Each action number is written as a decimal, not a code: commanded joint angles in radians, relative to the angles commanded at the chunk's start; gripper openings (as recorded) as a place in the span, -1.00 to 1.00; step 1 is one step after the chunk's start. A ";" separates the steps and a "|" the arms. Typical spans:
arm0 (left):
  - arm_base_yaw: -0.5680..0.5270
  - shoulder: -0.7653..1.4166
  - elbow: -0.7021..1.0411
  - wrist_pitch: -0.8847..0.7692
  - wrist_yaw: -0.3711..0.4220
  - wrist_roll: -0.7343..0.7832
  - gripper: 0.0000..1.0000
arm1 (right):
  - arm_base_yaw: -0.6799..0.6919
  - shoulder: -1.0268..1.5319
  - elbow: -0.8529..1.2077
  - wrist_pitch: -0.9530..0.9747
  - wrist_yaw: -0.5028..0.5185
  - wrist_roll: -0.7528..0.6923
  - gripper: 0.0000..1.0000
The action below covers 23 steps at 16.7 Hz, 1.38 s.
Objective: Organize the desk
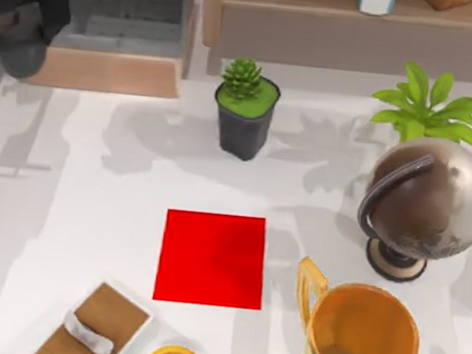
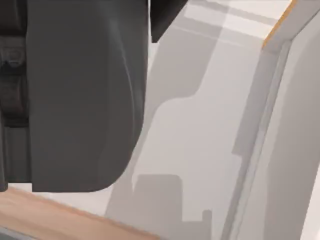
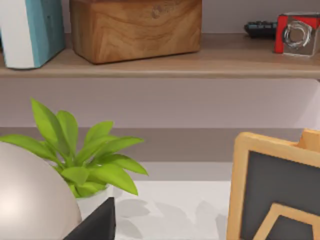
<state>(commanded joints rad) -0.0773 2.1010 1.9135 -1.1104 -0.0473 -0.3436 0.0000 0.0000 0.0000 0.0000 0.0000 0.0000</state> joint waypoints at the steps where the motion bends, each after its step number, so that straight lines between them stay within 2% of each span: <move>1: -0.055 -0.014 -0.048 0.020 -0.002 -0.037 -1.00 | 0.000 0.000 0.000 0.000 0.000 0.000 1.00; 8: -0.438 -0.074 -0.360 0.162 -0.013 -0.260 -1.00 | 0.000 0.000 0.000 0.000 0.000 0.000 1.00; 12: -0.598 -0.083 -0.481 0.223 -0.017 -0.339 -1.00 | 0.000 0.000 0.000 0.000 0.000 0.000 1.00; 15: -0.656 -0.084 -0.522 0.247 -0.017 -0.365 -1.00 | 0.000 0.000 0.000 0.000 0.000 0.000 1.00; 23: -0.657 -0.086 -0.520 0.248 -0.017 -0.365 -1.00 | 0.000 0.000 0.000 0.000 0.000 0.000 1.00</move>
<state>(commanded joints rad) -0.7348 2.0155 1.3937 -0.8622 -0.0645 -0.7088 0.0000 0.0000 0.0000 0.0000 0.0000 0.0000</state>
